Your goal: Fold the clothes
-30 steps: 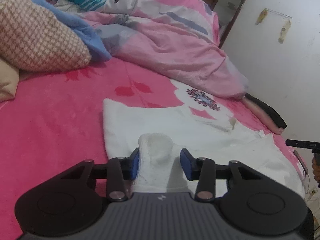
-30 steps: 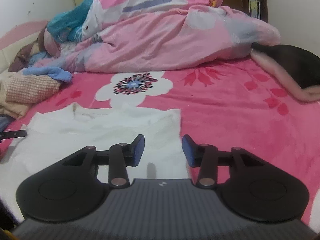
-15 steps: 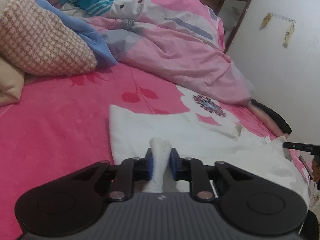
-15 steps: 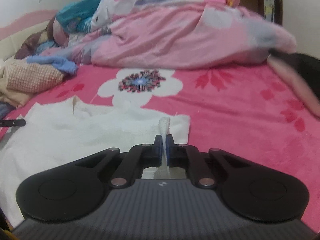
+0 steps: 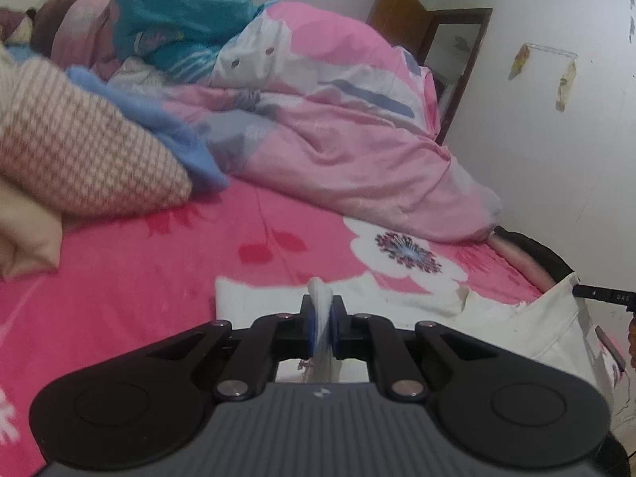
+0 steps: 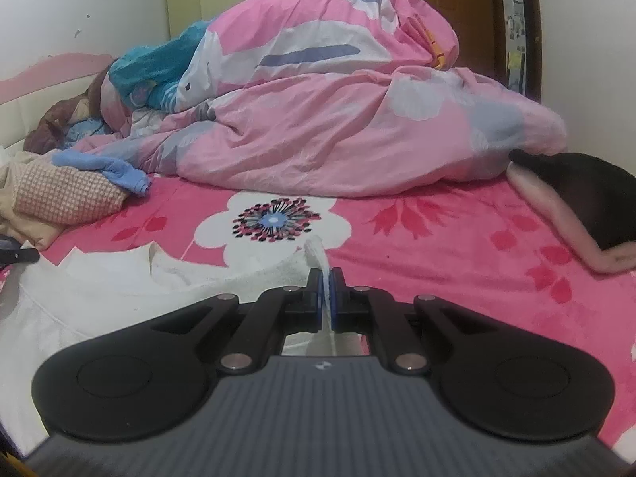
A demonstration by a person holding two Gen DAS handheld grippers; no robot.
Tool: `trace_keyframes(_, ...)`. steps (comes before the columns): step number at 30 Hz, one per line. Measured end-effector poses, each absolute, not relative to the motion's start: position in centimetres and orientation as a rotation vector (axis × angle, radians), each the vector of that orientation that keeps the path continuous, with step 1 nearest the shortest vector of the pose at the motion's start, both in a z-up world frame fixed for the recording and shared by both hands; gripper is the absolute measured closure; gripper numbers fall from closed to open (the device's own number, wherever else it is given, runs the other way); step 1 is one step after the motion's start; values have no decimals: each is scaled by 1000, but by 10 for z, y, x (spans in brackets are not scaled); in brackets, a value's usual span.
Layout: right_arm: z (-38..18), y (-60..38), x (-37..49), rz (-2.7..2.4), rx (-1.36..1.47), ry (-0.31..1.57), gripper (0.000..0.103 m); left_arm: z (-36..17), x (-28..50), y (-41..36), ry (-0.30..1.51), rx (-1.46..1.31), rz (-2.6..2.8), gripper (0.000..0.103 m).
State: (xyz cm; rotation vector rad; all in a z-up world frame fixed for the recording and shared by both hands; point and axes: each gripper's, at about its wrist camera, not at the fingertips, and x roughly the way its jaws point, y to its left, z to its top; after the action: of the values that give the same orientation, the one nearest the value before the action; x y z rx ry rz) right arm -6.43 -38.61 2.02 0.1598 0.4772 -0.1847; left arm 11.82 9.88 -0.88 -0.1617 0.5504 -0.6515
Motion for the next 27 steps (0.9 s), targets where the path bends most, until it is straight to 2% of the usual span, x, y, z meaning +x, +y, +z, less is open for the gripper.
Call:
trace_keyframes(9,23,-408,-36,-202,191,446,101,9,160,73,523,-76,-621,95)
trace_keyframes(18,-9,-434,7,-215,236,490,101,-19,209,57,598,-59,-570,94)
trace_keyframes(27,-45,-445,23,-224,309,538,101,-37,223,56,636,-75,-553,94)
